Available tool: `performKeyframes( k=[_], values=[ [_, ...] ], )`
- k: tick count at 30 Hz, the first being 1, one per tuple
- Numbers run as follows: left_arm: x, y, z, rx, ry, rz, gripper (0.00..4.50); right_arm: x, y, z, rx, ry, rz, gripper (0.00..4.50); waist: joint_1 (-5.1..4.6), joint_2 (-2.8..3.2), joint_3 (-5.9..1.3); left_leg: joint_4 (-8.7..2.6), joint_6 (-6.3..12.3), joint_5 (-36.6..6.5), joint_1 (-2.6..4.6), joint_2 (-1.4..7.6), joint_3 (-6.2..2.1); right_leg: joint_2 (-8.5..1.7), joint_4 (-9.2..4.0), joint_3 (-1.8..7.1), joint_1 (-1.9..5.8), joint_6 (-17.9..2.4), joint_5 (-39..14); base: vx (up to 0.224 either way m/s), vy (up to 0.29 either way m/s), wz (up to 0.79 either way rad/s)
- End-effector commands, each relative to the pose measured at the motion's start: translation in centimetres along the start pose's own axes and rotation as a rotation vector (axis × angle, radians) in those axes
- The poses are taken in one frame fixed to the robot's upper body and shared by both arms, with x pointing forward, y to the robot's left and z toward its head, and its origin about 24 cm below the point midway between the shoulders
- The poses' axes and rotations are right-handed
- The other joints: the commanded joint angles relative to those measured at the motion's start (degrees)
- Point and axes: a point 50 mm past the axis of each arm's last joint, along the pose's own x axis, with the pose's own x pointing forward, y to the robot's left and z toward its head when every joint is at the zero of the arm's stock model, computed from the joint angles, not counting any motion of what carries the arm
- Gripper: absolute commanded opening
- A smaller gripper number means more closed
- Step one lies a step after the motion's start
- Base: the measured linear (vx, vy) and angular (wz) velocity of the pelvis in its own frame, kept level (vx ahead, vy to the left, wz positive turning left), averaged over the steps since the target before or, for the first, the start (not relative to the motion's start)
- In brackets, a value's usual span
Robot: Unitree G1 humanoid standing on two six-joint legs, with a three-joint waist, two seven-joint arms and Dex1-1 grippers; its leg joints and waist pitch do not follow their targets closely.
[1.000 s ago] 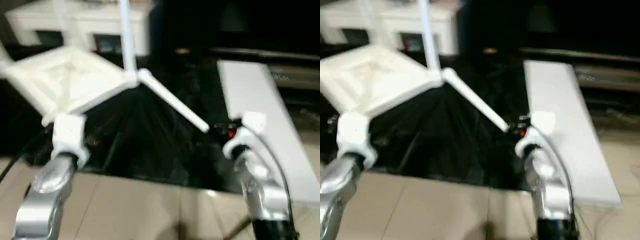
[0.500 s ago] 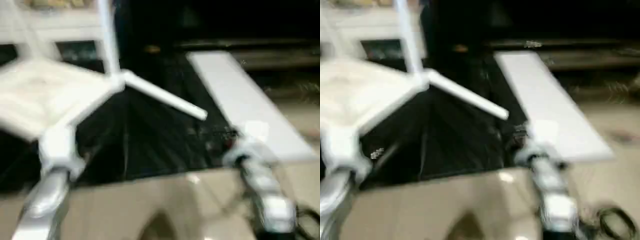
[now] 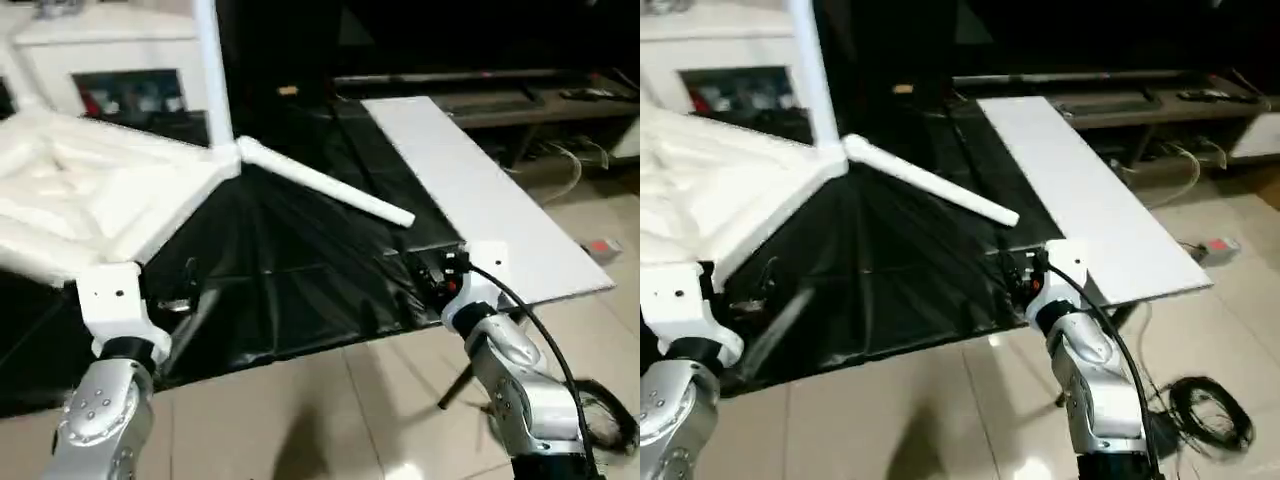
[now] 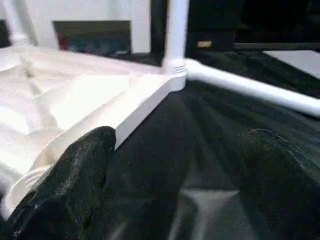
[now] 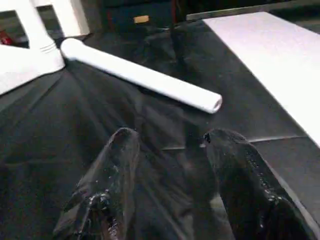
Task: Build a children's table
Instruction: Pick table leg
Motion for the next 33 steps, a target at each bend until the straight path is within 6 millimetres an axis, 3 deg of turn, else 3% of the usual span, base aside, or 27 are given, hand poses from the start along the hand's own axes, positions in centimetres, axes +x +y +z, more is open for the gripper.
performKeyframes(
  k=[1, 2, 3, 4, 6, 7, 8, 9, 10, 11, 12, 14, 15, 16, 17, 19, 21, 22, 23, 24, 26, 28, 29, 30, 31, 32, 33],
  values=[
    [0.6, -0.9, 0.3, 0.008, -0.016, -0.048, 4.5, -0.1, 0.0, 0.7, -0.049, -0.028, 0.008, 2.37, -0.68, 0.86, -2.01, -7.52, -4.18, -38.3, 1.5, 5.79, -3.46, -3.34, -4.93, 2.0, 0.26, -6.4, -23.5, 0.069, 0.005, -0.06],
    [0.8, -1.0, 0.4, 0.007, -0.02, -0.053, 4.5, -0.1, -0.1, 0.8, -0.061, -0.03, 0.007, 2.37, -0.55, 1.01, -2.34, -7.4, -3.29, -35.6, 1.29, 5.56, -3.17, -3.43, -4.85, 2.23, 0.88, -7.2, -21.9, 0.071, -0.005, 0.05],
    [1.3, -1.2, 0.7, 0.006, -0.026, -0.063, 4.5, 0.1, -0.2, 1.0, -0.058, -0.038, 0.002, 2.37, 1.12, -0.48, -2.38, -5.92, 3.37, -24.7, -5.25, 3.04, -3.47, -5.84, -6.42, 1.53, 5.95, -6.3, -20.4, 0.071, -0.005, 0.05],
    [1.7, -1.4, 0.8, 0.004, -0.031, -0.069, 4.5, 0.2, -0.4, 1.1, -0.053, -0.043, -0.002, 2.37, 1.37, -0.47, -2.77, -0.87, 8.99, -13.0, -6.36, 3.25, -2.84, -11.67, -9.23, 2.04, 7.6, -4.1, -29.3, 0.078, 0.005, 0.34],
    [2.0, -1.5, 0.8, 0.003, -0.031, -0.074, 4.5, 0.4, -0.4, 1.1, -0.061, -0.041, -0.009, 2.37, 1.84, 0.12, -3.33, 1.74, 10.96, -3.9, -7.46, 4.64, -3.35, -12.64, -9.88, 0.36, 8.52, -6.4, -28.6, 0.114, 0.019, 0.57],
    [2.1, -1.5, 0.7, 0.003, -0.033, -0.077, 4.5, 0.4, -0.5, 1.0, -0.067, -0.039, -0.013, 2.37, 1.14, 1.36, -3.1, -1.95, 12.88, -0.8, -5.71, 4.03, -3.99, -5.97, -7.82, -3.9, 7.76, -5.9, -22.6, 0.167, 0.025, 0.6],
    [2.1, -1.5, 0.7, 0.003, -0.033, -0.077, 4.5, 0.4, -0.5, 1.0, -0.067, -0.039, -0.013, 2.37, 0.18, 2.16, -3.52, -3.43, 15.54, 1.5, -2.77, 3.2, -5.73, -1.18, -5.25, -5.63, 6.59, -5.0, -18.2, 0.261, 0.039, 0.59],
    [2.1, -1.5, 0.7, 0.003, -0.033, -0.077, 4.5, 0.4, -0.5, 1.0, -0.067, -0.039, -0.013, 2.37, -2.28, 4.02, -5.25, -2.57, 27.27, 7.8, 9.75, 4.65, -14.47, 4.55, 5.42, -4.93, -4.41, -1.3, -16.3, 0.261, 0.039, 0.59],
    [2.3, -1.5, 0.9, -0.013, -0.038, -0.078, 4.5, 0.6, -0.2, 1.3, -0.059, -0.048, 0.003, 2.37, -2.11, 3.08, -5.31, -1.25, 32.38, 25.5, 9.68, 6.22, -18.77, 3.75, 9.71, -2.09, -7.82, 2.0, -15.3, 0.255, 0.007, 0.56],
    [2.3, -1.5, 0.9, -0.015, -0.038, -0.075, 4.5, 0.7, -0.1, 1.3, -0.059, -0.048, 0.007, 2.37, -1.07, 2.82, -4.65, -1.03, 30.49, 29.3, 8.09, 5.12, -18.66, 3.16, 11.51, 0.12, -9.76, 4.3, -12.1, 0.172, -0.037, 0.46],
    [2.6, -1.3, 0.8, -0.024, -0.035, -0.058, 4.5, 1.1, 0.3, 1.4, -0.062, -0.05, 0.033, 2.37, -1.29, 1.77, -4.23, -2.5, 28.56, 27.3, 6.49, 4.63, -18.63, 3.07, 12.29, 1.05, -9.44, 5.0, -9.7, 0.172, -0.037, 0.46],
    [3.2, -0.8, 1.2, -0.054, -0.049, -0.019, 4.5, 2.0, 1.4, 2.0, -0.025, -0.079, 0.102, 2.55, -1.15, -0.39, -3.7, -4.41, 17.31, 16.4, 3.59, 0.69, -16.22, 2.25, 8.63, 4.41, -8.58, 1.4, 2.8, 0.137, -0.036, 0.58],
    [3.7, -0.5, 1.3, -0.056, -0.051, -0.007, 4.5, 2.6, 1.8, 2.1, -0.012, -0.083, 0.126, 2.55, -0.65, -3.3, -3.24, -2.41, 8.73, 1.7, 1.54, -5.82, -13.38, -1.18, 0.71, 9.33, -3.77, 1.8, 5.4, 0.125, -0.041, 0.67],
    [3.8, -0.5, 1.3, -0.058, -0.051, -0.006, 4.5, 2.6, 1.9, 2.2, -0.013, -0.084, 0.129, 2.65, 1.54, -5.53, -3.05, 7.15, 9.22, -9.7, -2.38, -7.25, -6.44, -7.5, -5.82, 12.62, 0.78, 6.4, -11.1, 0.108, -0.071, 0.83],
    [3.9, -0.4, 1.2, -0.059, -0.048, -0.006, 4.5, 2.7, 2.0, 2.2, -0.019, -0.084, 0.134, 2.82, 0.86, -4.03, -3.14, 9.82, 7.37, -7.2, -4.84, -2.87, -6.98, -11.77, -4.22, 11.36, 3.9, 1.2, -17.1, 0.159, -0.047, 0.66],
    [4.3, -0.2, 1.0, -0.05, -0.041, -0.01, 4.5, 2.8, 2.2, 2.6, -0.041, -0.099, 0.145, 2.92, 1.91, -2.49, -2.82, 10.1, 4.25, -3.2, -5.88, -0.74, -6.17, -12.3, -5.78, 8.64, 4.74, -6.3, -20.2, 0.165, -0.023, 0.58],
    [4.5, -0.3, 0.8, -0.049, -0.031, -0.023, 4.5, 2.7, 2.2, 2.9, -0.05, -0.106, 0.147, 3.14, 2.62, -0.49, -2.55, 7.11, 4.4, 3.0, -6.44, 3.14, -5.43, -12.28, -7.73, 2.86, 6.06, -15.0, -21.6, 0.167, 0.053, 0.64],
    [4.5, -0.6, 0.5, -0.067, -0.013, -0.052, 4.5, 2.6, 1.9, 3.2, -0.041, -0.116, 0.129, 3.14, 1.86, 1.29, -3.08, -0.86, 1.27, 5.5, -2.12, 5.17, -4.74, -2.74, -4.15, 0.84, 4.31, -14.9, -17.7, 0.202, 0.134, 0.45],
    [4.3, -1.0, 0.3, -0.102, -0.011, -0.111, 4.5, 2.6, 1.6, 3.3, -0.029, -0.127, 0.112, 3.34, -0.16, 4.61, -3.99, -3.85, 7.22, 8.0, 5.47, 9.51, -10.07, 3.33, 6.12, -1.62, -4.24, -9.3, -9.2, 0.226, 0.167, 0.2],
    [4.2, -1.3, 0.3, -0.108, -0.009, -0.145, 4.5, 2.6, 1.4, 3.4, -0.024, -0.13, 0.099, 3.34, -1.45, 3.53, -5.59, -2.23, 9.64, 17.5, 8.0, 11.44, -11.89, 2.84, 9.26, -0.83, -7.33, -5.8, -8.0, 0.226, 0.167, 0.2],
    [4.1, -1.5, 0.2, -0.084, -0.008, -0.171, 4.5, 2.6, 1.0, 3.3, -0.032, -0.123, 0.083, 3.47, 1.66, 2.99, -6.45, 3.07, 2.29, 77.7, 5.09, 8.25, -8.74, 1.24, 9.44, 1.28, -9.64, 3.8, 10.6, 0.124, 0.13, 0.12],
    [4.1, -2.0, 0.5, -0.098, -0.023, -0.23, 4.5, 2.6, 0.4, 3.2, -0.072, -0.103, 0.041, 3.69, 1.34, 0.58, -6.53, 3.81, -3.4, 91.2, 6.93, 3.14, -6.41, 1.34, 3.99, 2.73, -11.19, 1.3, 24.7, -0.049, 0.074, 0.07],
    [4.1, -2.0, 0.5, -0.095, -0.023, -0.239, 4.5, 2.7, 0.1, 3.3, -0.077, -0.103, 0.024, 3.81, 1.1, -2.75, -5.08, 3.97, -5.55, 60.4, 2.73, -1.71, -3.44, -0.41, 0.94, 4.8, -8.18, -5.4, 36.2, -0.146, 0.005, 0.24],
    [4.5, -2.2, 0.6, -0.074, -0.013, -0.273, 4.5, 2.9, -0.9, 3.6, -0.111, -0.087, -0.042, 3.81, 1.88, -3.97, -5.13, 4.77, -2.77, 39.9, -1.6, -2.39, -3.28, -4.52, 1.24, 8.15, -2.98, -9.7, 43.1, -0.146, 0.005, 0.24],
    [4.8, -2.3, 0.6, -0.062, -0.009, -0.281, 4.5, 3.0, -1.4, 3.8, -0.129, -0.085, -0.069, 3.88, 4.19, -2.33, -4.22, 4.54, -0.07, 7.1, -1.16, 1.95, -4.77, -10.65, -3.57, 11.28, -4.42, -16.3, 34.1, -0.073, 0.009, 0.43],
    [4.9, -2.3, 0.6, -0.068, -0.007, -0.297, 4.5, 3.0, -1.8, 4.0, -0.142, -0.075, -0.096, 4.08, 3.32, -0.96, -4.46, 1.91, -1.28, -0.5, -2.0, 3.31, -5.56, -8.53, -2.31, 9.63, -2.04, -22.2, 20.0, -0.041, -0.001, 0.26],
    [5.1, -2.4, 0.5, -0.074, -0.002, -0.31, 4.5, 3.1, -2.2, 4.2, -0.144, -0.077, -0.108, 4.15, 2.93, 0.19, -4.16, 0.21, -2.16, -1.6, -2.14, 3.81, -5.36, -5.5, -1.52, 7.66, -2.74, -22.2, 12.4, -0.041, -0.001, 0.26]
  ],
)
